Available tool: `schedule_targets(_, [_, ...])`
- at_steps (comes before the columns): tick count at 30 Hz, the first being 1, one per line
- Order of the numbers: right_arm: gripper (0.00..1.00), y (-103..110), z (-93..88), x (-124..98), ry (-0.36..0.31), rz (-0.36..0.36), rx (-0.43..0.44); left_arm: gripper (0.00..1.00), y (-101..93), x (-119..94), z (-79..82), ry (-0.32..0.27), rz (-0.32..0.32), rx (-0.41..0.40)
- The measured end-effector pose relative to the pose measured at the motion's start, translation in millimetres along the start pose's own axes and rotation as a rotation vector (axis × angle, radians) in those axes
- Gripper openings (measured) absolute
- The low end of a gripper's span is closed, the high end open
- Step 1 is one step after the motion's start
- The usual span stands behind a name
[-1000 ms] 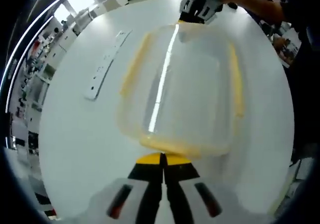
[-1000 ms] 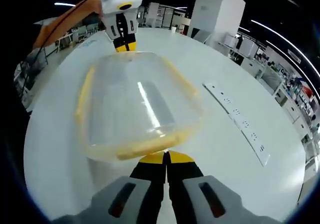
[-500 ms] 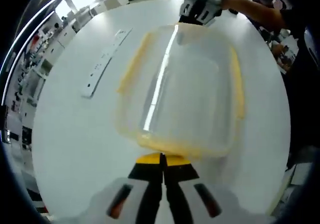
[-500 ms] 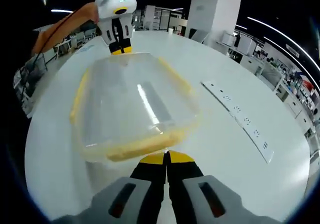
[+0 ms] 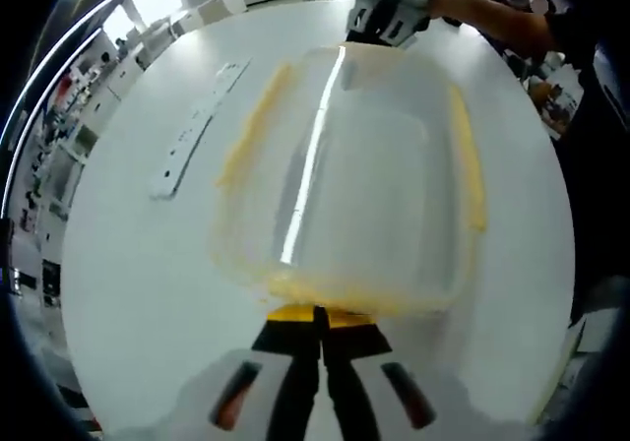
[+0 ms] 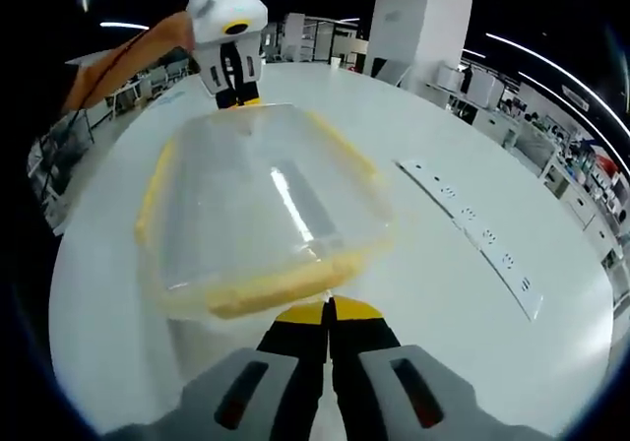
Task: Snap each plastic latch of the storage box into its locked position after aligning the lid with the box until every specified latch is closed and the lid sits flush.
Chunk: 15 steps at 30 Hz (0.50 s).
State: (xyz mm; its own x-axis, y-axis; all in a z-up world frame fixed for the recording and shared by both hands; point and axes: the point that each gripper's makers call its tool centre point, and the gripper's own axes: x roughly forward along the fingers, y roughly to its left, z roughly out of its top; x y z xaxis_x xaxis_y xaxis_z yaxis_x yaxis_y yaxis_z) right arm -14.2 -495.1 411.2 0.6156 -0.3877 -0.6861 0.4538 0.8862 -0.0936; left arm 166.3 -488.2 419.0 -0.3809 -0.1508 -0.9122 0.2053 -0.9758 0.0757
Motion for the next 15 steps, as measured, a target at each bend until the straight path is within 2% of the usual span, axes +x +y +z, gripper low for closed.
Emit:
schedule_targets(1, [0.00, -0.4, 0.0, -0.3, 0.002, -0.003, 0.001, 0.00, -2.9, 1.3, -6.4, 0.045, -0.021, 0.025])
schedule_targets(5, [0.00, 3.4, -2.4, -0.6, -0.013, -0.001, 0.011, 0.00, -5.6, 14.4, -16.7, 0.043, -0.033, 0.012])
schedule_targets(8, [0.00, 7.3, -6.6, 1.8, 0.003, 0.002, -0.004, 0.00, -2.0, 14.7, -15.9, 0.047, -0.021, 0.029])
schedule_targets(12, [0.00, 6.3, -8.3, 0.1, -0.022, 0.012, 0.020, 0.00, -0.5, 14.1, -15.4, 0.037, -0.016, 0.035])
schedule_targets(15, [0.00, 8.6, -9.0, -1.8, -0.039, 0.011, 0.019, 0.00, -0.9, 13.3, -13.7, -0.003, -0.016, 0.007])
